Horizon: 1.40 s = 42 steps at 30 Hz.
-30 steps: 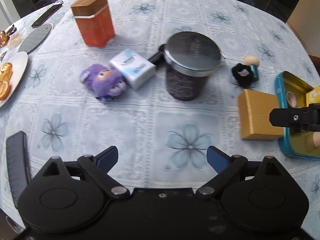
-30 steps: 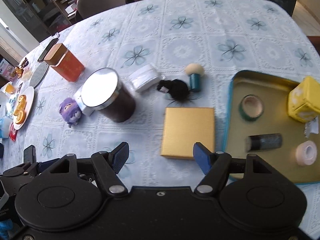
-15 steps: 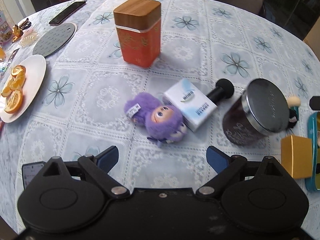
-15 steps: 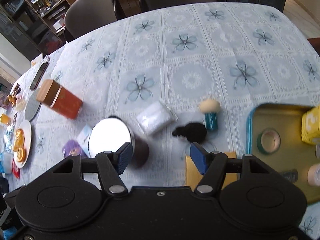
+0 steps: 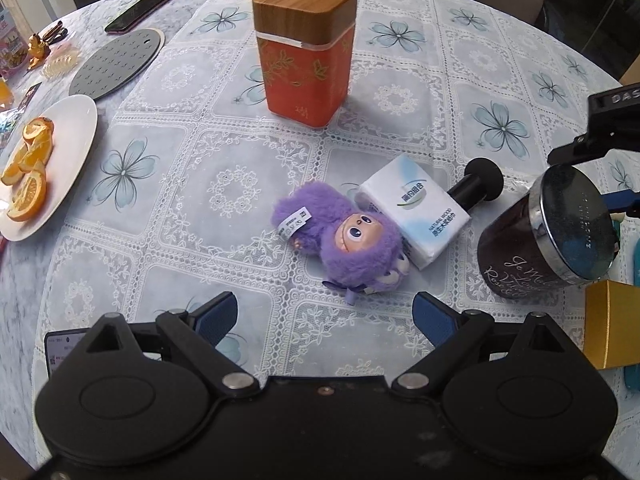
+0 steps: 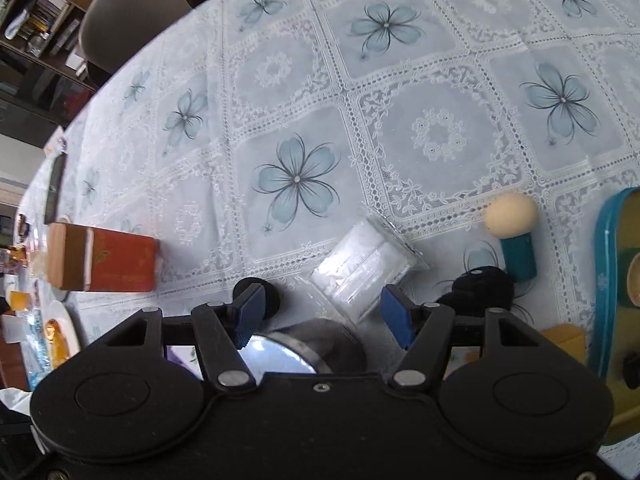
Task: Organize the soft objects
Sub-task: 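Close the right tool on the clear bag of white items, then grasp the black sponge applicator with the left tool while the right tool holds the bag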
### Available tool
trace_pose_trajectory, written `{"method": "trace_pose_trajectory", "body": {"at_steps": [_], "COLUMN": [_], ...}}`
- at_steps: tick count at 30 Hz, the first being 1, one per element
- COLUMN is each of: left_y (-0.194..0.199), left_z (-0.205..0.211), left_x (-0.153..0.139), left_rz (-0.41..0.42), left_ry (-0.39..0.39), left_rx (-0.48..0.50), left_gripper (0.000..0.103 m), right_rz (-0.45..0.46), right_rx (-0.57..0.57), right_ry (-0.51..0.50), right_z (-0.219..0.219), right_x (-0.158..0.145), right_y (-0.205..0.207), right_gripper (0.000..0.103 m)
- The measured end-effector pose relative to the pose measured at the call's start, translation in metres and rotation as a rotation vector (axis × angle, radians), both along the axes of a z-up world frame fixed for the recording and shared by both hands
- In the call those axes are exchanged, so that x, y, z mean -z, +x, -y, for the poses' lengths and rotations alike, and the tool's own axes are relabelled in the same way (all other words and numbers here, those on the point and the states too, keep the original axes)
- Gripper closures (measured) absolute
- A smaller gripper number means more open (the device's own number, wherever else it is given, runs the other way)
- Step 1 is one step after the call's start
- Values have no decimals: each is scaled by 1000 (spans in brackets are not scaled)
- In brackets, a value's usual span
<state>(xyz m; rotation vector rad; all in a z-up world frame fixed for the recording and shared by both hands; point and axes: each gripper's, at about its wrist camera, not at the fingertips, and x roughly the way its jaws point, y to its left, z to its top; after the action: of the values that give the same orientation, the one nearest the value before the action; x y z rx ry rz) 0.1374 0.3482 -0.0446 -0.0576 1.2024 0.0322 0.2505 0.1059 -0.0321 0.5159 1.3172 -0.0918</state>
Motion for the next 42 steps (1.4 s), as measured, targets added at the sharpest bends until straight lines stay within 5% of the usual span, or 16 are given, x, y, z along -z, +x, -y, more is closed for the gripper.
{"method": "trace_pose_trajectory", "body": {"at_steps": [12,15,30,42], "left_y": [28,43,121,172], "left_z": [12,22,78,129], "left_x": [1,0,-1,19], "left_rz": [38,50,38,-238], "left_ry": [47,81,35,-66], "left_rx": [73,121,269,429], "left_gripper": [9,9,10,20], "right_rz": [-118,-146,44,137], "right_rx": [8,1,-31,-17], "right_ry": [-78,-90,-41,-42], "right_z": [-7,-6,20,43], "right_x": [35,41,-8,-39], "right_y": [27,32,14,-10], "right_gripper": [40,46,53,53]}}
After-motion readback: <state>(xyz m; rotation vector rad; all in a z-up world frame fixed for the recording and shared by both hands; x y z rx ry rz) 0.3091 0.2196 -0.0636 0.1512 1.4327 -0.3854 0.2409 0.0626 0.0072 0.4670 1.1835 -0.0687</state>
